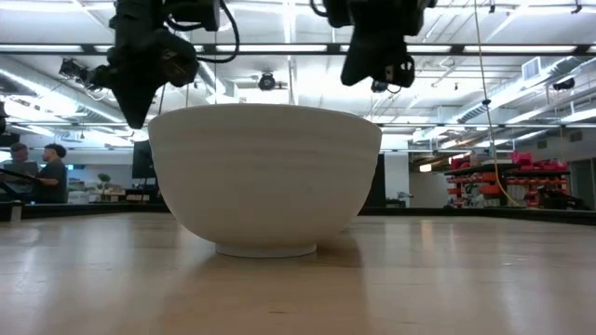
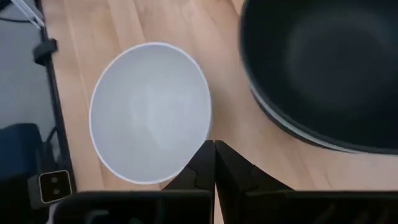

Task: Nest bowls inside each other
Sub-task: Stack the white bowl on top of the stacked bowls

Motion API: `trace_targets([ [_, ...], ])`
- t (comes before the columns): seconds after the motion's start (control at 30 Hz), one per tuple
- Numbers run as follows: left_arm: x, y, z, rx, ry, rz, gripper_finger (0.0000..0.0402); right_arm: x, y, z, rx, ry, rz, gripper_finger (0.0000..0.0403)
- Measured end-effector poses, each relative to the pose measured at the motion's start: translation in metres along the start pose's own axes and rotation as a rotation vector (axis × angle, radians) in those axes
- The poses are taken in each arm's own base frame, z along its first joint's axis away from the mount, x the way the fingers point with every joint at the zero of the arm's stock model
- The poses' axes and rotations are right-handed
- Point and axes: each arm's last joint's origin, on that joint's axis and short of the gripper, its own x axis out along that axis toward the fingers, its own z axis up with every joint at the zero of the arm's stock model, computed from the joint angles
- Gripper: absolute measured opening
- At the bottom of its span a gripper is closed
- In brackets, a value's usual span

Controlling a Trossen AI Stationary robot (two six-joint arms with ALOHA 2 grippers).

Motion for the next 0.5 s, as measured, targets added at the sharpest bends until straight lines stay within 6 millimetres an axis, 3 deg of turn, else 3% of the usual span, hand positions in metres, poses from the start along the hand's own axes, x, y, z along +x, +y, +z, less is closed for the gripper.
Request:
trace_targets([
  [0.2, 0.008, 0.000, -0.015, 0.079, -0.005, -0.008, 0.0014, 0.022, 0.019, -0.007, 0.035, 0.094, -0.039, 0.0010],
  [0.5, 0.014, -0.001, -0.020, 0.312, -0.031, -0.020, 0.0026, 0.044, 0.045, -0.013, 0.287, 0.136, -0.029, 0.0044],
])
